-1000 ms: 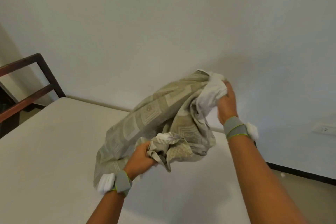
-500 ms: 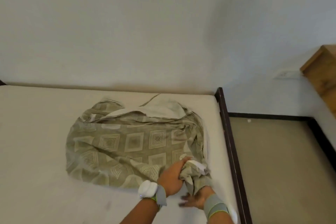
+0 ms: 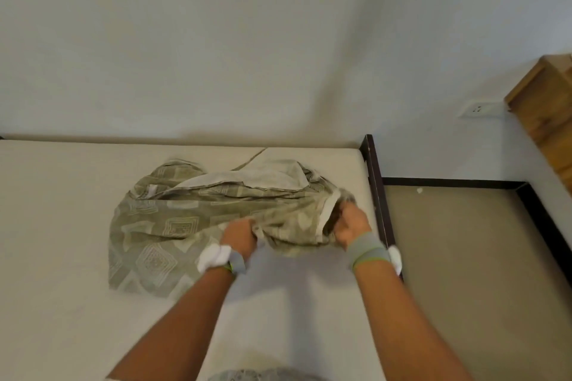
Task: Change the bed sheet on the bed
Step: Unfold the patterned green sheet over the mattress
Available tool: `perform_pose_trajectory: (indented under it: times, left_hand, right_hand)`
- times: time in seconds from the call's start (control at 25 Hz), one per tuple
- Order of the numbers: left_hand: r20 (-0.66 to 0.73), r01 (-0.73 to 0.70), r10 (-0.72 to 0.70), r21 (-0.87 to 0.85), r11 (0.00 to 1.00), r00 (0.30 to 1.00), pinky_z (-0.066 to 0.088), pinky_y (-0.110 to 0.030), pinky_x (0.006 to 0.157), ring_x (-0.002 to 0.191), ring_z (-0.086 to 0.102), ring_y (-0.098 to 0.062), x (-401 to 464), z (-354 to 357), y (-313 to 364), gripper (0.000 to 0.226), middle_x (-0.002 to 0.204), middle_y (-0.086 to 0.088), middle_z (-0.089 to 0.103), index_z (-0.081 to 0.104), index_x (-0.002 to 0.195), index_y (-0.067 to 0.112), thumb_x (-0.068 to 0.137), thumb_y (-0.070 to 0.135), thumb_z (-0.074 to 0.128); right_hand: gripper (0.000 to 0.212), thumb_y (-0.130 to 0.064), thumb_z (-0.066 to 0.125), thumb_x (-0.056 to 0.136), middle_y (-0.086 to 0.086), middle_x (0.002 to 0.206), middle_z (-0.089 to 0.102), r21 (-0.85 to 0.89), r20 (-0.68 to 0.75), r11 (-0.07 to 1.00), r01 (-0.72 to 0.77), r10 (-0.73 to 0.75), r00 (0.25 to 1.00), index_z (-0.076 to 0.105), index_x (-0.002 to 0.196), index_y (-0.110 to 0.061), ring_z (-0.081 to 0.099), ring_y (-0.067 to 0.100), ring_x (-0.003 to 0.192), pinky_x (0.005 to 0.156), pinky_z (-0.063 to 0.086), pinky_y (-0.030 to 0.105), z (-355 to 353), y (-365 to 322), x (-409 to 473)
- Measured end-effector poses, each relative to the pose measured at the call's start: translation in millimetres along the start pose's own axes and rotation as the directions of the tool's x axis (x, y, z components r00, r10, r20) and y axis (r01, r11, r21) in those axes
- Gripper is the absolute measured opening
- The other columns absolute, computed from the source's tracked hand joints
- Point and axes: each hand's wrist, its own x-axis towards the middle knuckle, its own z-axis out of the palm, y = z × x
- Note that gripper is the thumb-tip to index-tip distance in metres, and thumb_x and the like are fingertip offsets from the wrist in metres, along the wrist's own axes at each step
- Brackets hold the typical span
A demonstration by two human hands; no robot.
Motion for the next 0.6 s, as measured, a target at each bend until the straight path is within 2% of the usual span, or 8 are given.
perform_pose_trajectory:
  times: [0.04, 0.12, 0.2, 0.24, 0.28, 0.36, 0.48, 0.6]
  left_hand:
    - [-0.21, -0.007, -0.013, -0.097, 0.995, 0.978, 0.043, -0.038, 0.098, 0.109, 0.06, -0.029, 11, -39, 14, 0.03, 0.114, -0.008, 0.068, 0.065, 0.112, 0.021, 0.085, 0.013, 0.054]
    - [-0.615, -0.247, -0.042, -0.376, 0.893, 0.787, 0.045, -0.041, 0.098, 0.102, 0.063, -0.025, 14, -120, 51, 0.032, 0.105, -0.004, 0.07, 0.065, 0.105, 0.027, 0.082, 0.008, 0.055]
    - [-0.809, -0.615, 0.027, -0.425, 0.664, 0.587, 0.05, -0.027, 0.087, 0.096, 0.062, -0.013, -9, -179, 80, 0.032, 0.102, -0.003, 0.067, 0.064, 0.105, 0.019, 0.08, 0.0, 0.06]
    - [-0.84, -0.693, 0.091, -0.374, 0.617, 0.535, 0.049, -0.021, 0.084, 0.095, 0.061, -0.01, -25, -193, 86, 0.033, 0.102, -0.002, 0.066, 0.063, 0.107, 0.016, 0.079, -0.001, 0.064]
    - [-0.828, -0.695, 0.144, -0.345, 0.631, 0.541, 0.048, -0.02, 0.083, 0.097, 0.061, -0.009, -36, -191, 84, 0.036, 0.103, 0.0, 0.066, 0.062, 0.109, 0.016, 0.078, 0.0, 0.067]
    - [-0.7, -0.608, 0.244, -0.331, 0.722, 0.671, 0.048, -0.025, 0.088, 0.102, 0.062, -0.013, -43, -148, 66, 0.038, 0.107, 0.001, 0.067, 0.06, 0.113, 0.026, 0.079, 0.015, 0.071]
    - [-0.236, -0.414, 0.358, -0.262, 0.872, 0.903, 0.044, -0.025, 0.092, 0.112, 0.061, -0.021, -62, -33, 26, 0.036, 0.118, 0.001, 0.066, 0.059, 0.118, 0.035, 0.082, 0.034, 0.051]
    - [0.01, -0.342, 0.359, -0.275, 0.898, 0.933, 0.042, -0.016, 0.084, 0.104, 0.063, -0.013, -89, 46, -8, 0.03, 0.112, 0.01, 0.067, 0.06, 0.115, 0.036, 0.086, 0.03, 0.054]
  right_hand:
    - [0.025, -0.02, 0.045, 0.1, 0.012, 0.078, 0.071, 0.068, 0.136, 0.992, 0.105, -0.114, 0.984, 0.066, 0.098, -0.007, 0.068, 0.024, 0.068, 0.062, 0.059, 0.038, 26, -38, -13]
    - [0.016, -0.013, 0.048, 0.097, 0.01, 0.073, 0.07, 0.229, 0.281, 0.921, 0.316, -0.373, 0.884, 0.062, 0.093, -0.005, 0.069, 0.021, 0.064, 0.058, 0.059, 0.032, 72, -110, -50]
    - [0.018, -0.017, 0.049, 0.096, 0.012, 0.087, 0.069, 0.328, 0.315, 0.821, 0.467, -0.561, 0.765, 0.061, 0.102, -0.006, 0.07, 0.022, 0.076, 0.073, 0.06, 0.035, 90, -157, -100]
    - [0.023, -0.023, 0.049, 0.097, 0.011, 0.093, 0.07, 0.371, 0.304, 0.784, 0.498, -0.609, 0.733, 0.062, 0.106, -0.007, 0.07, 0.022, 0.083, 0.08, 0.059, 0.037, 88, -165, -125]
    - [0.029, -0.03, 0.049, 0.096, 0.01, 0.099, 0.07, 0.359, 0.294, 0.771, 0.526, -0.629, 0.72, 0.062, 0.113, -0.009, 0.07, 0.022, 0.09, 0.084, 0.058, 0.038, 74, -163, -136]
    - [0.043, -0.041, 0.053, 0.092, 0.007, 0.106, 0.072, 0.246, 0.229, 0.808, 0.536, -0.586, 0.778, 0.058, 0.125, -0.014, 0.07, 0.021, 0.096, 0.081, 0.059, 0.037, 33, -130, -132]
    - [0.072, -0.07, 0.045, 0.085, 0.014, 0.123, 0.065, 0.132, 0.028, 0.964, 0.23, -0.235, 0.972, 0.055, 0.132, -0.017, 0.063, 0.03, 0.109, 0.09, 0.052, 0.045, -55, -16, -87]
    - [0.068, -0.07, 0.039, 0.086, 0.013, 0.123, 0.062, -0.071, -0.044, 0.997, -0.034, 0.031, 0.999, 0.053, 0.128, -0.018, 0.058, 0.032, 0.115, 0.103, 0.043, 0.051, -119, 108, -77]
